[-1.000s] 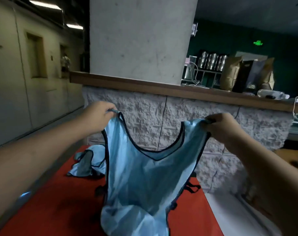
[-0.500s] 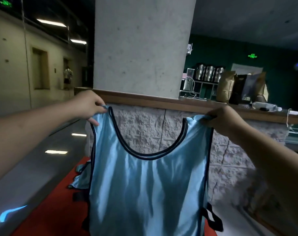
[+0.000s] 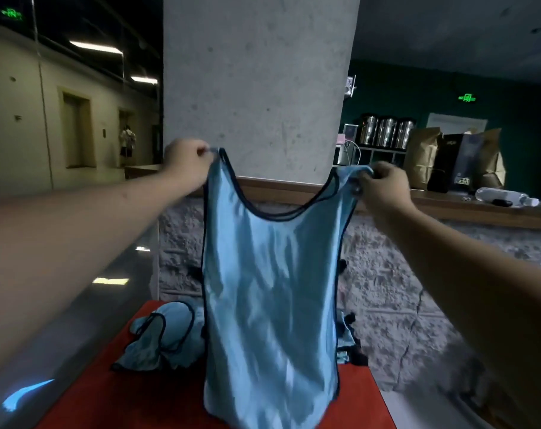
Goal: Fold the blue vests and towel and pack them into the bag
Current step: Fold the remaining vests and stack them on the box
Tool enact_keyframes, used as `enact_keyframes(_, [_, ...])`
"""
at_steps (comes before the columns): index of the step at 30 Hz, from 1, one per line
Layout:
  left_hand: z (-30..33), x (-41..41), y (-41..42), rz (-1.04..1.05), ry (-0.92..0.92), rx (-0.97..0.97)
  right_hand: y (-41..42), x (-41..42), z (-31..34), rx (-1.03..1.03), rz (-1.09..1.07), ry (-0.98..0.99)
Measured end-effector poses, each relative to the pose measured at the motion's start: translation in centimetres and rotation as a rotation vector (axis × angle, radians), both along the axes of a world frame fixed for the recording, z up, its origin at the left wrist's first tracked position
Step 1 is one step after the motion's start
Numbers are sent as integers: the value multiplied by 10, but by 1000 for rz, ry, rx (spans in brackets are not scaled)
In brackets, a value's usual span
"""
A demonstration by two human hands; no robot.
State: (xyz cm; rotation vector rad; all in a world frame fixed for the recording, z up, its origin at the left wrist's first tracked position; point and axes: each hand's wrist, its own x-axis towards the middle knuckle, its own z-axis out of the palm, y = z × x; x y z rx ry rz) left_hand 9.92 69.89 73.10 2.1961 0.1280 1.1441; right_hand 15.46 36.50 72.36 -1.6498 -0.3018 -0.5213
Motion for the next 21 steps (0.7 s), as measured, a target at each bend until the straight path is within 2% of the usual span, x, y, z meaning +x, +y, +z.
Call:
enact_keyframes(3, [42,-29,-13,-41,-161,13,-12,-28,26,61,33,-124])
enact_keyframes(7, [22,-75,-30,-34,-50,153,-30,-65,11,20,43,-114])
enact_keyframes(12, [-66,-116,-34,-73,131,190,-57,-107,-65,-163,33,1])
enact_keyframes(19, [-239,-176,-25,-105,449,322,-98,-162,-231,-668,96,163])
enact_keyframes(21, [-277,-189,-23,-152,556,320,-108,-174,-265,-740,128,211])
